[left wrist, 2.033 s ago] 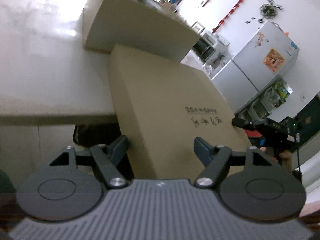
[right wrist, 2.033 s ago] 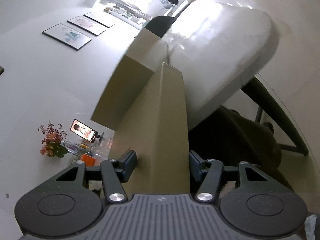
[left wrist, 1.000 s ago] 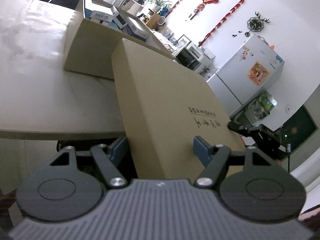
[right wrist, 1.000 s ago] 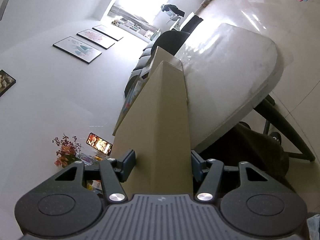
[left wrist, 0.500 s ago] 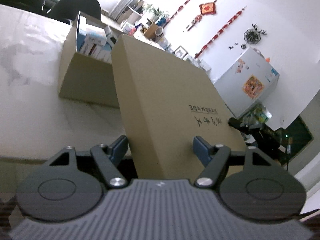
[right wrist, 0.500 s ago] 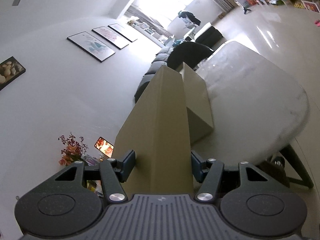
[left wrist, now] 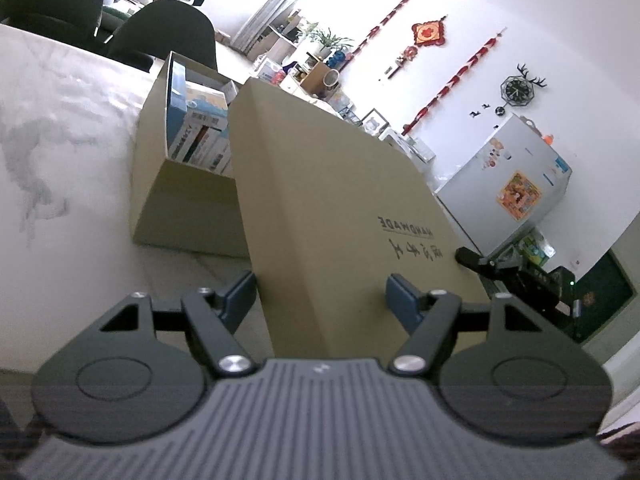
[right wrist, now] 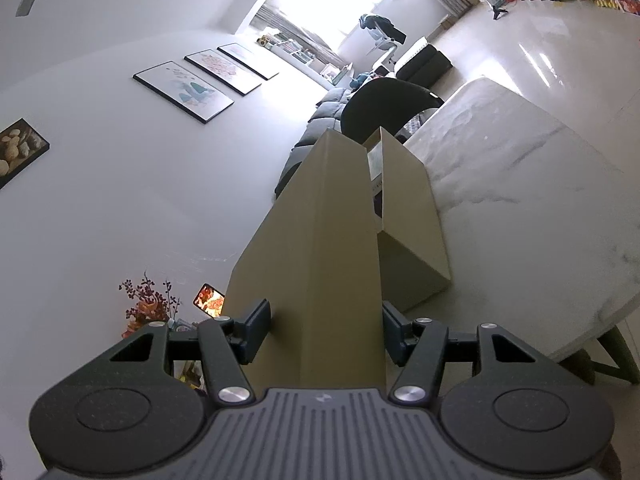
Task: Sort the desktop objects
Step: 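Slide the lid edges down along the box sides with both grippers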
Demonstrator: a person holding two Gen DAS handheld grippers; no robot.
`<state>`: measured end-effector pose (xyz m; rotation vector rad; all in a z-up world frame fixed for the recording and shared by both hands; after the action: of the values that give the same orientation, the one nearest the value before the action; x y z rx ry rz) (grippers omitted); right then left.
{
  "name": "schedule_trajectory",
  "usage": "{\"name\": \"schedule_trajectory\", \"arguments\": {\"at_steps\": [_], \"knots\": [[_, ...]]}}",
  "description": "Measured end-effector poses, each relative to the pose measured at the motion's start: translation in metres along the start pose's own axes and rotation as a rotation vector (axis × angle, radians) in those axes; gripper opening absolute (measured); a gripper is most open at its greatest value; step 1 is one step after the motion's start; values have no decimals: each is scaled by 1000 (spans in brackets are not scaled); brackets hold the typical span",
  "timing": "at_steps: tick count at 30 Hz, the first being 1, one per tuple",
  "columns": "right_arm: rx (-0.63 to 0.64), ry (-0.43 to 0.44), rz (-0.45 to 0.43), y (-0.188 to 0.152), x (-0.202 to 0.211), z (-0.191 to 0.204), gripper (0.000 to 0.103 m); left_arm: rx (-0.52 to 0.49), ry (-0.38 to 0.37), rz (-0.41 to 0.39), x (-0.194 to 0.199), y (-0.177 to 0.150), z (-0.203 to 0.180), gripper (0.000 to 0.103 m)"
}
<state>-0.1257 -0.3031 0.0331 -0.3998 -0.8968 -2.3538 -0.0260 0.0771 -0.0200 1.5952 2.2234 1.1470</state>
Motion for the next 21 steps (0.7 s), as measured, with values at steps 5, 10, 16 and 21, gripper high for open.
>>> {"name": "schedule_trajectory", "arguments": {"at_steps": [5,10,16,21], "knots": [[2,4,2,9,-10,6,62,4,5,-12,-2,9,4,70],[1,11,2,15,-18,8,62,-6,9,-23,-2,18,5,69],[-4,24,8,21,-27,10,62,-15,23,-40,-2,29,8,68],[-7,33,13,26,-34,12,62,-14,29,-46,-2,34,10,68]]}}
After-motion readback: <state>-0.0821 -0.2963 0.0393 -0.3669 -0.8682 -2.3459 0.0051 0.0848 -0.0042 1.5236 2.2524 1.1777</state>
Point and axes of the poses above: each gripper's, at about its wrist camera, not at the fingertips, and x roughly against the way its jaws point, z to its left, y to its top, the point moved 5 cm from there along -x, roughly the way its jaws point, and after that the axes turned 10 degrees about -y, right-handed, at the moved point
